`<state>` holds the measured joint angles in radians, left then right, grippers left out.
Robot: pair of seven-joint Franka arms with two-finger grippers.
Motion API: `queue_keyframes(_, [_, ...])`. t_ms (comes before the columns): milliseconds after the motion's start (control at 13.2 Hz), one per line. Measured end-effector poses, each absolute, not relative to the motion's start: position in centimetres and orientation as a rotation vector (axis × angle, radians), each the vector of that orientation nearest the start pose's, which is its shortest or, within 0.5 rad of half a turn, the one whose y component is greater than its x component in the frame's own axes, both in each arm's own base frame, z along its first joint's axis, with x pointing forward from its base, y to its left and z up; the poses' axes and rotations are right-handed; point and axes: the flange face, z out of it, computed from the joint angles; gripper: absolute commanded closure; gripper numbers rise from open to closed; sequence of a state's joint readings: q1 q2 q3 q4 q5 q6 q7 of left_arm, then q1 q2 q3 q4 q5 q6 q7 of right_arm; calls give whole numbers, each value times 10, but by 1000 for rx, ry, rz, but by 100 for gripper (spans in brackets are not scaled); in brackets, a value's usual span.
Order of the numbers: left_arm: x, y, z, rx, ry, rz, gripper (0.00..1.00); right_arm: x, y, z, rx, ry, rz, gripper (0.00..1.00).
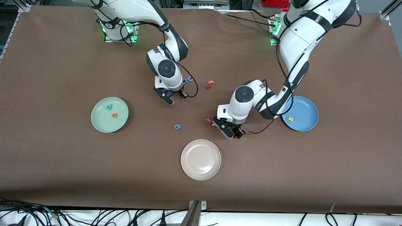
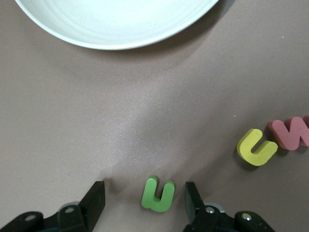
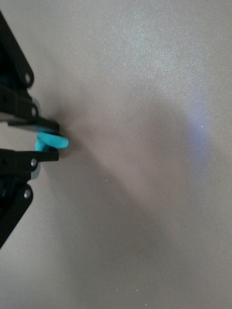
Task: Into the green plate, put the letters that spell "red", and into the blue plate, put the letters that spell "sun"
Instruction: 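Grasp the teal letter with the right gripper while the left grasps green u, then carry the teal letter to the green plate while the left carries u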
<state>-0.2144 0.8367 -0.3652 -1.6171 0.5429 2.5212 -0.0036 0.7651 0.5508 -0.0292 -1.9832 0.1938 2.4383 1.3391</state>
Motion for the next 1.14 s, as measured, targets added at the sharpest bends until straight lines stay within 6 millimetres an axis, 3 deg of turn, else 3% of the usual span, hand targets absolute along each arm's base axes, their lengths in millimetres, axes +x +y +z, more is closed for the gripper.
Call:
queue_keyframes(227, [600, -360, 168, -2811, 1304, -256, 54, 444, 403, 176, -2942, 1160, 216, 100])
queue_keyframes(454, [599, -362, 168, -2810, 1308, -258, 62, 452, 399, 181, -2950, 1136, 204, 100])
queue_keyframes(606, [600, -361, 169, -2810, 1305, -262, 69, 473, 383, 201, -2999, 1074, 220, 100])
queue_keyframes(757, [602, -359, 169, -2809, 1301, -265, 73, 504, 350, 235, -3084, 974, 290, 100])
queue_keyframes(909, [608, -352, 170, -2807, 1286, -273, 76, 534, 303, 267, -3148, 823, 342, 100])
queue_keyframes(1136, [623, -333, 172, -2873, 1292, -246, 76, 568, 219, 285, -3208, 569, 378, 100])
